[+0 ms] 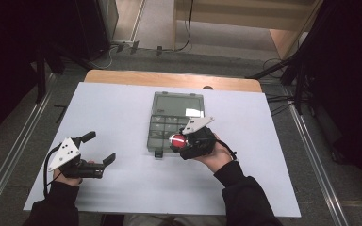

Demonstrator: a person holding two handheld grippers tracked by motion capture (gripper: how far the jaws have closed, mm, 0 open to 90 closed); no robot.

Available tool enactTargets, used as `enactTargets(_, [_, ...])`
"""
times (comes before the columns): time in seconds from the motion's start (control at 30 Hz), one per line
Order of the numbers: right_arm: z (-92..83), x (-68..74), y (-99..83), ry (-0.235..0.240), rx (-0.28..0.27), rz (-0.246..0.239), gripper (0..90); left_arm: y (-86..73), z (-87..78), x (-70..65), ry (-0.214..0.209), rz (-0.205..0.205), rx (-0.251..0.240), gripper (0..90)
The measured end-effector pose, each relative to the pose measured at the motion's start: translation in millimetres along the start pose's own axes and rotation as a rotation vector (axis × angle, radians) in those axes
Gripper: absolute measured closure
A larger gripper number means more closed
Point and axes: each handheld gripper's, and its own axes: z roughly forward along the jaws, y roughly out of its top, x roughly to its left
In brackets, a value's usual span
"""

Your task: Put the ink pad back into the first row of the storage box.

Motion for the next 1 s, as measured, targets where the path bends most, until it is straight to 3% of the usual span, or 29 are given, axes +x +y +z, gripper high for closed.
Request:
enactTargets(0.4, [5.7, -12.8, -1.9, -0.076, -0.010, 0.051, 31.1, -0.2, 0.5, -0.1, -0.003, 0.004, 0.002, 0.0])
enactTargets(0.77, [8.0, -37.7, -8.6, -0.140, -0.082, 0.156, 31.1, -0.2, 0.9, -0.3, -0.003, 0.006, 0.005, 0.0])
enactTargets(1.0, [18.7, -53.2, -14.7, -0.203, -0.077, 0.222, 31.1, -0.1, 0.5, 0.1, -0.004, 0.005, 0.001, 0.0])
